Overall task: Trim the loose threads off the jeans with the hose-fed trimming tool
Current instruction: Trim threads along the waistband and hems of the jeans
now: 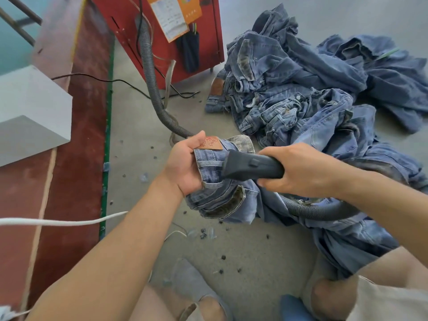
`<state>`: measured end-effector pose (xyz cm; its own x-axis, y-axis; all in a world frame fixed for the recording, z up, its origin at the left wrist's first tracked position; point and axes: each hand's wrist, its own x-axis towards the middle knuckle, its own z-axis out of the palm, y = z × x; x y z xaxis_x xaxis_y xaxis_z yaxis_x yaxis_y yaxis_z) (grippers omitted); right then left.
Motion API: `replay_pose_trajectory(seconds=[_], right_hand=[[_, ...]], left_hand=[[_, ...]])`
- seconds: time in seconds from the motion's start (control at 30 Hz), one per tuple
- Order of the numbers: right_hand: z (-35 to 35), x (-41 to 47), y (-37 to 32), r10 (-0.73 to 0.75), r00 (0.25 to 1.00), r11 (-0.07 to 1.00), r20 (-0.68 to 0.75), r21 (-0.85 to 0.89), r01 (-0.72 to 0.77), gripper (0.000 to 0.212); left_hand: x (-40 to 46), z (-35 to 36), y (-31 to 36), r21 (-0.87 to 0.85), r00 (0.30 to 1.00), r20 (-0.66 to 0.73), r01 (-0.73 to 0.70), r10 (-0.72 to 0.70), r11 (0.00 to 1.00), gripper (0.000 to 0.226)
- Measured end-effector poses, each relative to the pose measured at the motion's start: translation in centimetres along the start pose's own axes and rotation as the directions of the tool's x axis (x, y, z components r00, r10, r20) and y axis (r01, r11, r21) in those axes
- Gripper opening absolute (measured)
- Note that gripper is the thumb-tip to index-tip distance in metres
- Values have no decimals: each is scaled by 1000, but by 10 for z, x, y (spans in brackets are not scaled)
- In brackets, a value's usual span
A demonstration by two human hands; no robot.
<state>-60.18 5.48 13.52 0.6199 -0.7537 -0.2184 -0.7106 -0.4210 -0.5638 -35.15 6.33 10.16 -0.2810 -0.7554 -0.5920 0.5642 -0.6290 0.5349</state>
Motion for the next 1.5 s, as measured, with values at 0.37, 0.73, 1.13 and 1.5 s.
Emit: replay_pose_trajectory(seconds=[0.37,0.73,1.13,1.5], right_hand=[[-4,3,-9,-49,999,999,-4,-20,49,19],[-4,-5,-9,-83,984,995,156,-38,90,30],[-50,4,25,124,984,973,-126,209,-95,15],[-40,27,40,110,967,932,228,313,-180,15]], left_hand=[[-1,6,-6,47,982,161,91,-98,995,72],[-4,5,-7,4,993,110,51,-51,999,72],[-10,-25,-14,132,999,52,-20,13,991,46],[-18,-28,-17,18,994,90,-68,66,997,49]])
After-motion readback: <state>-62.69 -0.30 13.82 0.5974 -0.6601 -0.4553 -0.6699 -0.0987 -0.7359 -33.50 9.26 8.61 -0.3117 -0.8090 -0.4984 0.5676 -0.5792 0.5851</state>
